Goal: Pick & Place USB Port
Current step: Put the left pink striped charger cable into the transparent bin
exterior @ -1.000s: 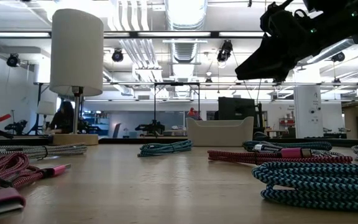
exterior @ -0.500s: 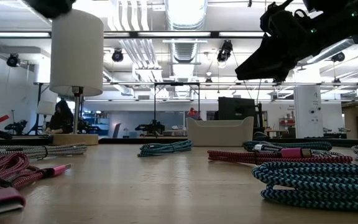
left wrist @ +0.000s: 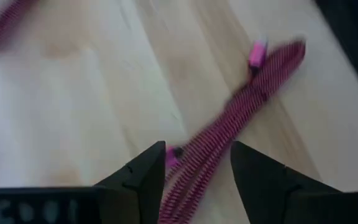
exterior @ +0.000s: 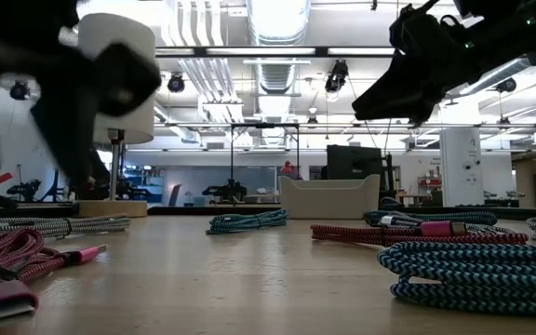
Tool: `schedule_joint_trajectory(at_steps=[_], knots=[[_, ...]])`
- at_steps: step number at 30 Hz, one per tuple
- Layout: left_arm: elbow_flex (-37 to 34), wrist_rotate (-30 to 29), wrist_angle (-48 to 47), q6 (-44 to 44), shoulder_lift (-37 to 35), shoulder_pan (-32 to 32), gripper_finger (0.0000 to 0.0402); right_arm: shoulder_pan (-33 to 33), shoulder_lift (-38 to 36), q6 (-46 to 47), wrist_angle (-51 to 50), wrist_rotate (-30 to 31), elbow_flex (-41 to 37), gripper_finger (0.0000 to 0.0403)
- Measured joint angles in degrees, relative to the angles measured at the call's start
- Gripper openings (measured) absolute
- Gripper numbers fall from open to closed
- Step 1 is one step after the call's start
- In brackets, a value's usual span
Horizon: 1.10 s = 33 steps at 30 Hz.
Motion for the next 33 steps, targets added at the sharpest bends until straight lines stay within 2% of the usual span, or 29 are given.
schedule_joint_trajectory(at_steps=[3,12,15,23,28,33], knots=[[0.00,2.15,0.14,0.27,2.71,0.03,0.0188,0.00,0.00,3.17,-0.19,-0.02,0.00,0.0169],[0.22,2.54,1.31,2.86,7.41,0.25,0.0181,0.15,0.00,4.84,-0.31,-0.59,0.00,0.0169],[0.20,3.06,1.32,2.88,7.16,0.28,0.0152,0.13,0.00,4.84,-0.32,-0.57,0.00,0.0169],[0.06,4.17,1.33,0.65,6.34,0.49,0.0014,0.13,0.00,4.66,-0.33,-0.50,0.00,0.0169],[0.27,3.56,-0.23,-5.65,3.62,0.51,0.0016,0.13,0.00,4.65,-0.32,-0.44,0.00,0.0169],[1.33,-1.48,-3.26,-15.54,-2.71,0.54,0.0009,0.13,0.00,4.65,-0.33,-0.42,-0.02,0.0169]])
